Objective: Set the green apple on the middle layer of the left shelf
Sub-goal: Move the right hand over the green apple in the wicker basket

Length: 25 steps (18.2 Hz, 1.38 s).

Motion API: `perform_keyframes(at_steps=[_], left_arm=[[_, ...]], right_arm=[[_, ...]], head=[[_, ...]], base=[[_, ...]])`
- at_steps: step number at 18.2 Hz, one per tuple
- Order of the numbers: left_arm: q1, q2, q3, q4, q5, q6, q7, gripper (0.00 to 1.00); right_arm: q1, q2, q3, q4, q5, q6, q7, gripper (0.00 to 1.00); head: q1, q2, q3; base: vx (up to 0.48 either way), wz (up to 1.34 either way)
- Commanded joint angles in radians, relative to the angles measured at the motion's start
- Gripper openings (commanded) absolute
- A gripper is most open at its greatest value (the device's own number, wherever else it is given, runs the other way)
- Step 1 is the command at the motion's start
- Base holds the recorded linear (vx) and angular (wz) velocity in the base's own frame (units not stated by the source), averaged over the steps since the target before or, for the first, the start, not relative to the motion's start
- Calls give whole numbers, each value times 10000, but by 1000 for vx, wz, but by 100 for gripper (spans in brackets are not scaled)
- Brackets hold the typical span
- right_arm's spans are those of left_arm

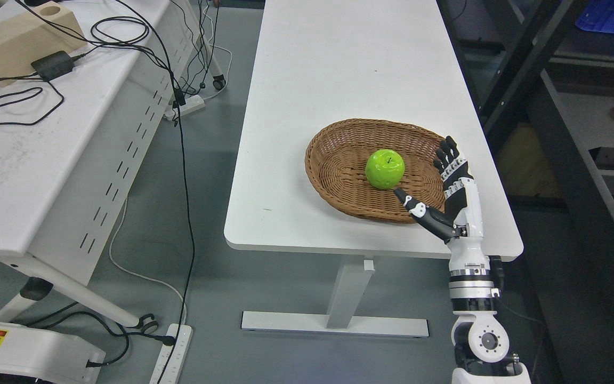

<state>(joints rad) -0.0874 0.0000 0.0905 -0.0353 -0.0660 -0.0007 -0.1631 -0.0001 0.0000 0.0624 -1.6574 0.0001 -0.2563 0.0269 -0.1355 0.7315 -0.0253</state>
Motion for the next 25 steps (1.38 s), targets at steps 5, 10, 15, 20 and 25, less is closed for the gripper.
perform_keyframes(at_steps=[5, 10, 15, 20, 25], left_arm=[[0, 175, 0, 0, 0, -8, 5, 100], [0, 175, 0, 0, 0, -8, 5, 100], [0, 175, 0, 0, 0, -8, 5, 100], [0, 175, 0, 0, 0, -8, 5, 100], [0, 175, 0, 0, 0, -8, 5, 100]], right_arm=[[292, -175, -57, -101, 45, 659, -70, 100], [-166, -443, -148, -162, 2703, 721, -543, 98], [-843, -1853, -179, -177, 6595, 1413, -807, 95], [-903, -1964, -256, -499, 6534, 553, -745, 98], [-1901, -1964, 847, -178, 7683, 1489, 802, 92]], head=[[0, 1, 0], [0, 2, 0], [0, 1, 0], [0, 2, 0], [0, 3, 0]], base=[[0, 0], [0, 0], [0, 0], [6, 0], [62, 27]])
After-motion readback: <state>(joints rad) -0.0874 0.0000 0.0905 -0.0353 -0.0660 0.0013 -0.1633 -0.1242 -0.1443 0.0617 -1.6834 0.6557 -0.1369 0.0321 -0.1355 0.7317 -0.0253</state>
